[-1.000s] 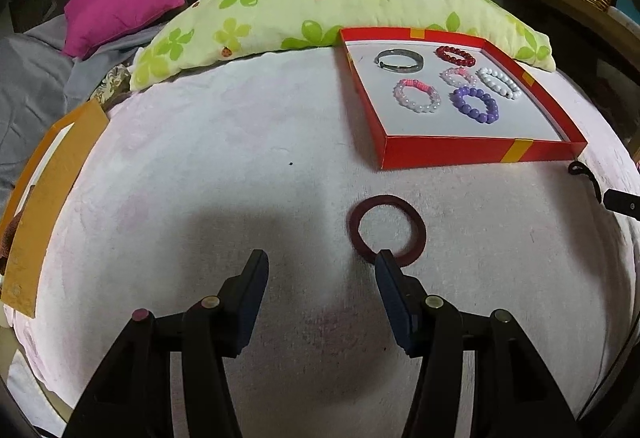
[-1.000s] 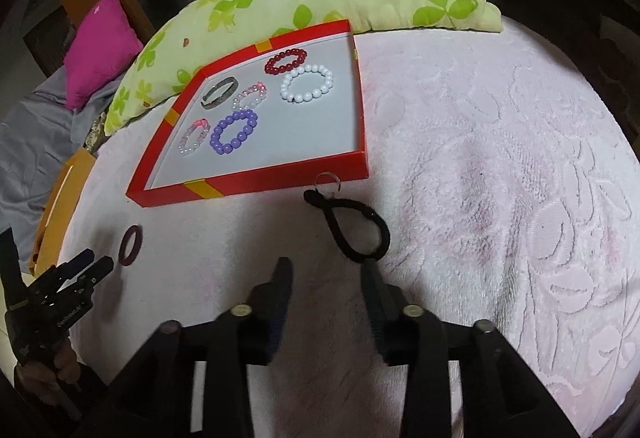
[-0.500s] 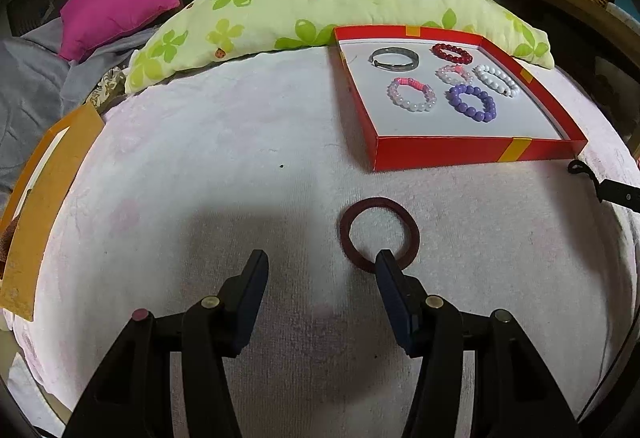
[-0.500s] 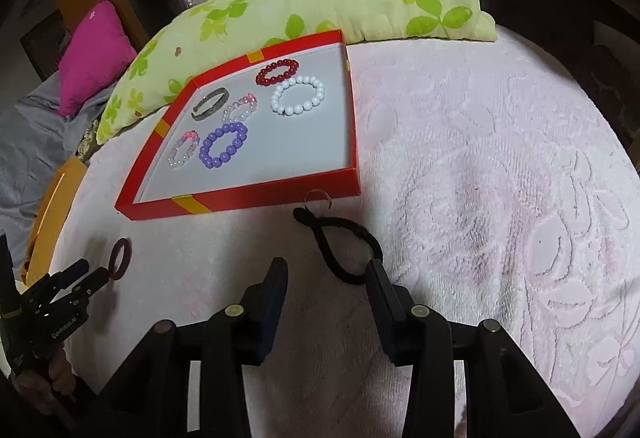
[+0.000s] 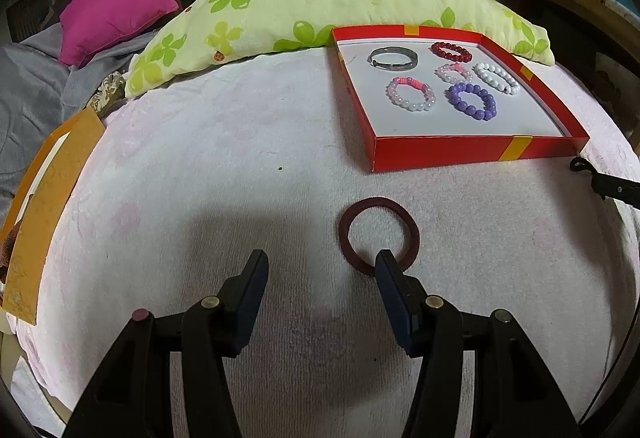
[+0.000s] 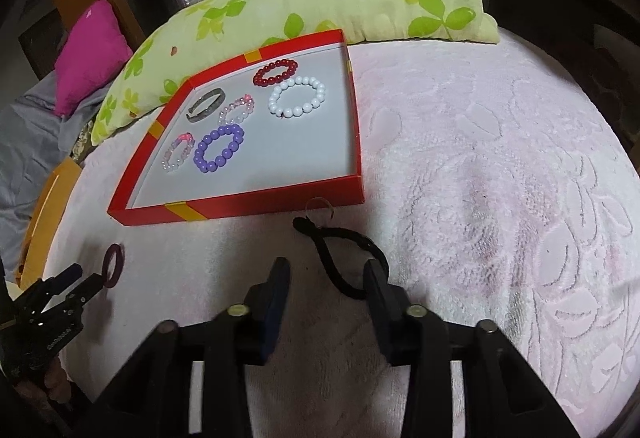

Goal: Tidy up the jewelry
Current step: 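Grasp the black hair tie with the right tool while the left tool grasps the dark red bangle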

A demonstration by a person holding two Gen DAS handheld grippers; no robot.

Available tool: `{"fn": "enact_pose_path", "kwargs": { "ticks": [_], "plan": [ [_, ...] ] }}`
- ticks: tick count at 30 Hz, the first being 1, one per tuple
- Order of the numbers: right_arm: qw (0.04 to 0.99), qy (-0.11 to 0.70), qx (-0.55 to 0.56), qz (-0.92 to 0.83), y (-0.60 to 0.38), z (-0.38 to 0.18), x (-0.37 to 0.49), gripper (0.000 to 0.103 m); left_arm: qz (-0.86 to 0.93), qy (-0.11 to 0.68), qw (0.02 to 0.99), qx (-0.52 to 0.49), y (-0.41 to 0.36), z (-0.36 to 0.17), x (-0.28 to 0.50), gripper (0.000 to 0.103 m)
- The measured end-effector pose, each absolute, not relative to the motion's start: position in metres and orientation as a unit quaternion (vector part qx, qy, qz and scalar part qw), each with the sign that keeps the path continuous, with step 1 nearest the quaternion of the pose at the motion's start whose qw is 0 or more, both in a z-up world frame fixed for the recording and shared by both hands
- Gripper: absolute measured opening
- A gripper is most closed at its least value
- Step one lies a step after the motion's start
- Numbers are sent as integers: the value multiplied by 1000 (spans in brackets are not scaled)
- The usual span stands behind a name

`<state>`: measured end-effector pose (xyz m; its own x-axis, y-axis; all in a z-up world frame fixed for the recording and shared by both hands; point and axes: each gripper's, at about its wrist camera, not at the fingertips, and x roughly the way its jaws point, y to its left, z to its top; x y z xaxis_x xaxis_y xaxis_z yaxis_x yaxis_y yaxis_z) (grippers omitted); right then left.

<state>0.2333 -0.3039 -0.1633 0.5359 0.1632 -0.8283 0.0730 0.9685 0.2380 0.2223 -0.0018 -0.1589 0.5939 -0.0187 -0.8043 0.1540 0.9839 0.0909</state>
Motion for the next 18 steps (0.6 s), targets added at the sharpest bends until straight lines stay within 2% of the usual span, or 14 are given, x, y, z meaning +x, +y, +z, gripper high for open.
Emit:
{"fn": "enact_pose_path", "kwargs": {
  "ticks": [1, 3, 6, 9, 18],
  "plan": [
    [867, 482, 121, 24, -303, -165, 234, 34, -49, 448, 889, 75, -2, -159, 222, 57],
    [866, 486, 118, 22, -303, -168, 236, 22, -49, 448, 889, 76, -2, -159, 222, 57],
    [864, 489, 115, 12, -304, -172, 238, 11, -49, 448, 889, 76, -2, -159, 223, 57],
    [863, 490, 124, 8, -308, -174, 239, 8, -49, 449, 889, 75, -2, -159, 223, 57],
    [864, 483, 141, 23, -307, -169, 231, 7, -51, 449, 889, 72, -2, -160, 224, 57]
  ]
}}
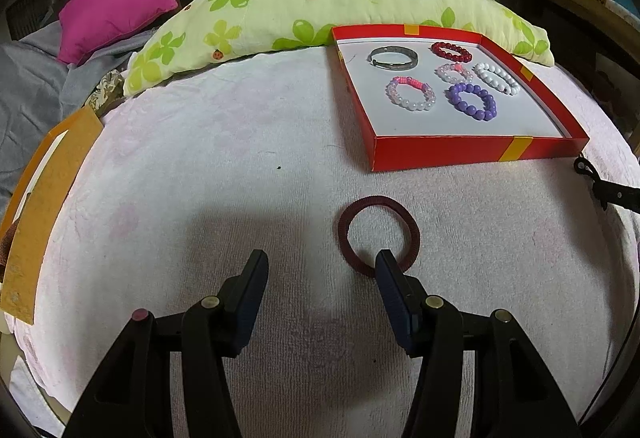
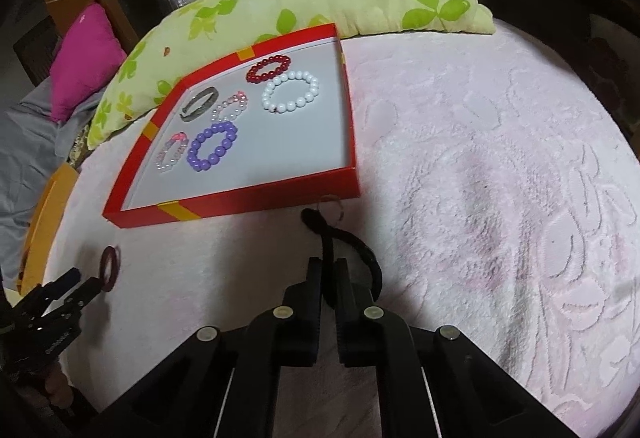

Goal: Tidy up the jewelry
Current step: 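Grasp the black hair tie with the right tool while the left tool grasps the dark red bangle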

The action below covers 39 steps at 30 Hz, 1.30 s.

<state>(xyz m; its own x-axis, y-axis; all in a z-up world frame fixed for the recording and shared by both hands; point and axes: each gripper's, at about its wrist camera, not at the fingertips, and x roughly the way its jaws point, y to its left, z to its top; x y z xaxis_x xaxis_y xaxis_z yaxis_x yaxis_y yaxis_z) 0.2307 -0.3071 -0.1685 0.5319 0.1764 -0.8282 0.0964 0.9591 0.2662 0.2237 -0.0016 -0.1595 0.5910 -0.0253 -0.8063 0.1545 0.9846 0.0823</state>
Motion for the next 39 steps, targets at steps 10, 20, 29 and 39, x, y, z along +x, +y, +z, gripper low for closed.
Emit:
{"fn": "enact_pose_path", "kwargs": {
  "ticks": [10, 20, 29, 39],
  "plan": [
    [853, 493, 159, 57, -293, -170, 227, 7, -67, 450, 889, 43, 2, -159, 227, 64],
    [848, 501, 159, 66, -287, -172, 227, 7, -66, 453, 889, 32, -5, -166, 238, 65],
    [849, 501, 154, 65, -284, -173, 226, 7, -83, 449, 889, 33, -9, -170, 237, 59],
    [849, 501, 153, 66, -283, -172, 226, 7, -90, 452, 887, 26, -6, -169, 238, 29]
  ]
}}
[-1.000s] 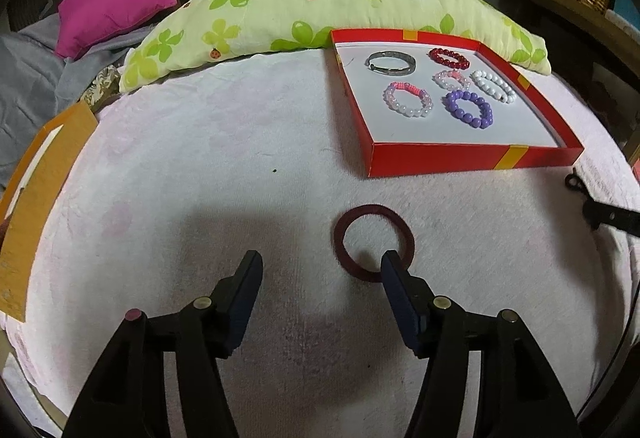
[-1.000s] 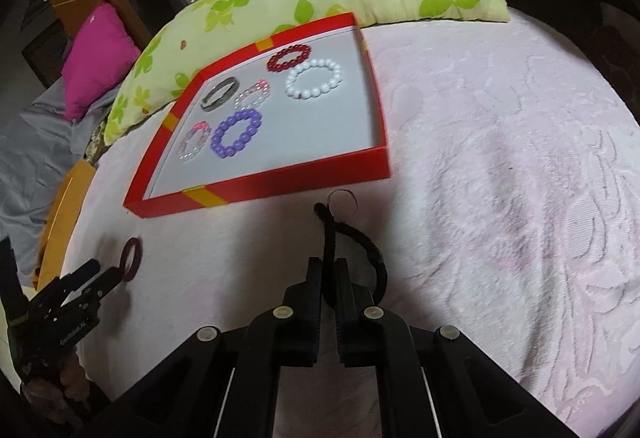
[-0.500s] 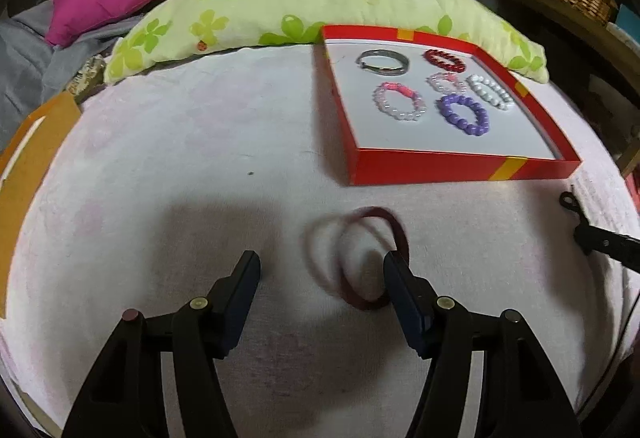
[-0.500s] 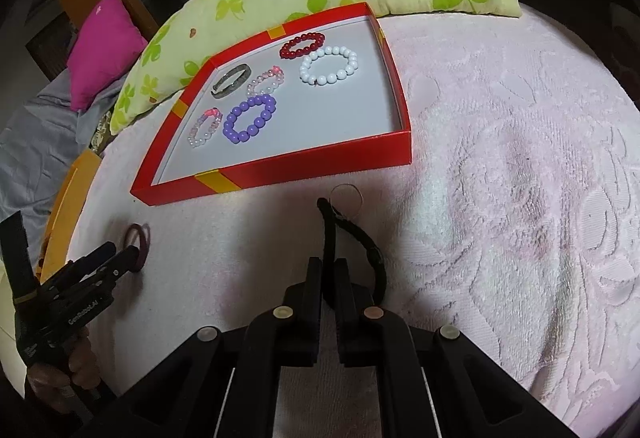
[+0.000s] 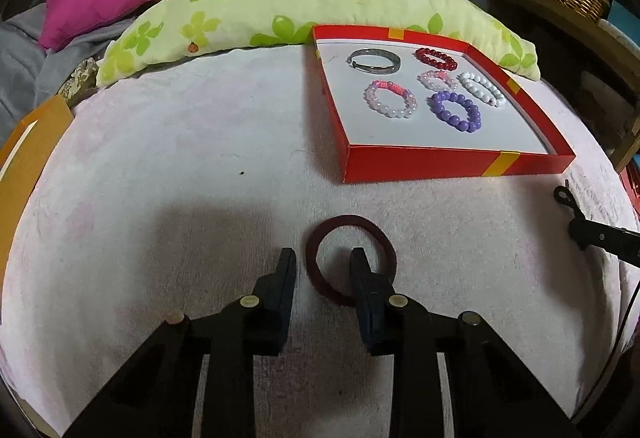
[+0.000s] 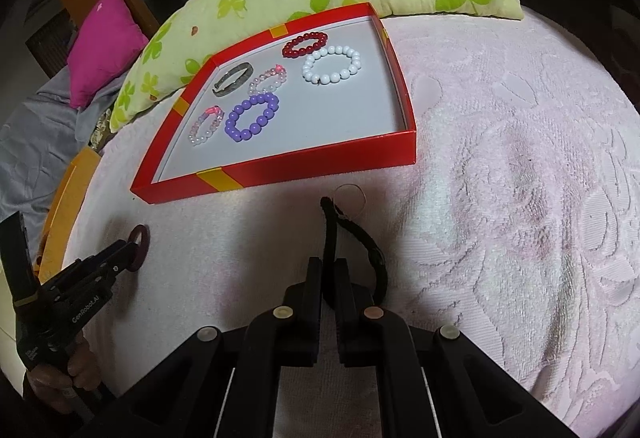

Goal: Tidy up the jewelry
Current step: 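Grasp the black hair tie with the right tool while the left tool grasps the dark red bangle, then carry the dark red bangle in the left tool while the right tool carries the hair tie into the tray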

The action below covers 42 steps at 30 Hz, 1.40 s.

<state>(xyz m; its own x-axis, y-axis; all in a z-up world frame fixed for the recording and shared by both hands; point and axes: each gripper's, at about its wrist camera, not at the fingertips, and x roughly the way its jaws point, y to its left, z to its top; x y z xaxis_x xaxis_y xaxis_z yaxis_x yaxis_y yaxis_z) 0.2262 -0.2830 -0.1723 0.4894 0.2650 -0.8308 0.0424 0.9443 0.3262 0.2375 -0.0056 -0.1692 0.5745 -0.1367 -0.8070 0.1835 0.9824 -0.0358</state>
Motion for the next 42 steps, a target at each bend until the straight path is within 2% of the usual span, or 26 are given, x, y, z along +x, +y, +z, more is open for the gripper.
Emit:
{"fn": "enact_pose_path", "kwargs": {
  "ticks": [9, 11, 14, 42],
  "plan": [
    [852, 495, 154, 71, -282, -167, 223, 7, -92, 448, 889, 30, -7, -170, 238, 28],
    [850, 498, 154, 71, -281, -169, 223, 7, -95, 447, 889, 31, -6, -170, 238, 12],
    [851, 497, 152, 73, -280, -168, 222, 7, -96, 446, 889, 32, -6, -170, 237, 6],
    [866, 448, 184, 124, -266, -125, 214, 7, -110, 388, 915, 26, -12, -110, 218, 4]
  ]
}}
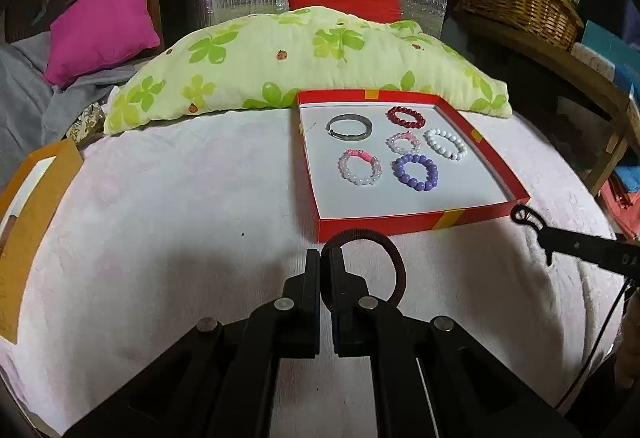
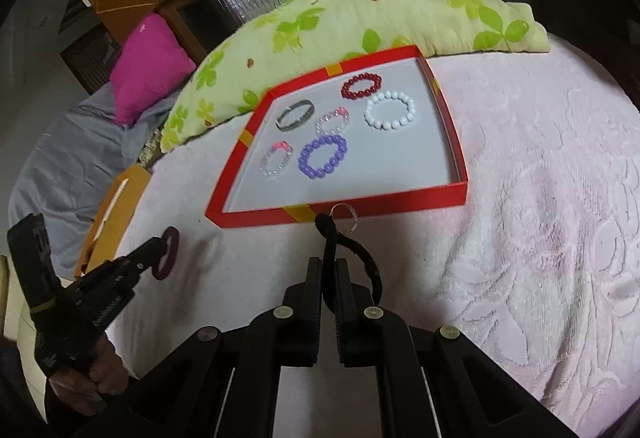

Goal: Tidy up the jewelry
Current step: 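Carry the dark red bangle in the left tool while the right tool carries the hair tie into the tray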

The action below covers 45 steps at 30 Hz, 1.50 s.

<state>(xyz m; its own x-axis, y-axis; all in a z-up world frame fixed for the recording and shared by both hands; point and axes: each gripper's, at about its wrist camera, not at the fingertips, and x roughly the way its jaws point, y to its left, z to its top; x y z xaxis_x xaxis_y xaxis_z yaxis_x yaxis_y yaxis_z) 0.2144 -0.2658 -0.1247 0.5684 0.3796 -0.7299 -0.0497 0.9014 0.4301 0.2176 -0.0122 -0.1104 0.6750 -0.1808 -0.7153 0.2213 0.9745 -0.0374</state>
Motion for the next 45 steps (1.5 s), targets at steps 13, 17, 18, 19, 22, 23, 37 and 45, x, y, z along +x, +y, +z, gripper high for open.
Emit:
{"fn": "enact_pose_path", "kwargs": {
  "ticks": [13, 17, 18, 19, 22, 23, 37, 45],
  "plan": [
    [875, 421, 210, 112, -289, -104, 228, 7, -85, 374, 921, 63, -26, -95, 226, 4],
    [877, 419, 208, 109, -292, -101, 237, 7, -85, 365, 924, 70, -31, -88, 233, 4],
    [877, 420, 209, 109, -292, -101, 240, 7, -86, 363, 925, 70, -33, -86, 235, 4],
    [876, 420, 210, 110, -292, -101, 242, 7, -87, 362, 925, 71, -35, -85, 236, 4],
    [874, 424, 208, 111, -291, -102, 250, 7, -89, 357, 927, 75, -40, -81, 243, 4],
    [874, 426, 206, 111, -290, -102, 253, 7, -91, 357, 927, 76, -43, -80, 247, 4],
    [871, 442, 191, 102, -290, -113, 304, 7, -103, 361, 922, 94, -68, -91, 291, 4],
    [863, 462, 183, 92, -294, -131, 327, 7, -109, 384, 912, 97, -73, -114, 312, 4]
  ]
}}
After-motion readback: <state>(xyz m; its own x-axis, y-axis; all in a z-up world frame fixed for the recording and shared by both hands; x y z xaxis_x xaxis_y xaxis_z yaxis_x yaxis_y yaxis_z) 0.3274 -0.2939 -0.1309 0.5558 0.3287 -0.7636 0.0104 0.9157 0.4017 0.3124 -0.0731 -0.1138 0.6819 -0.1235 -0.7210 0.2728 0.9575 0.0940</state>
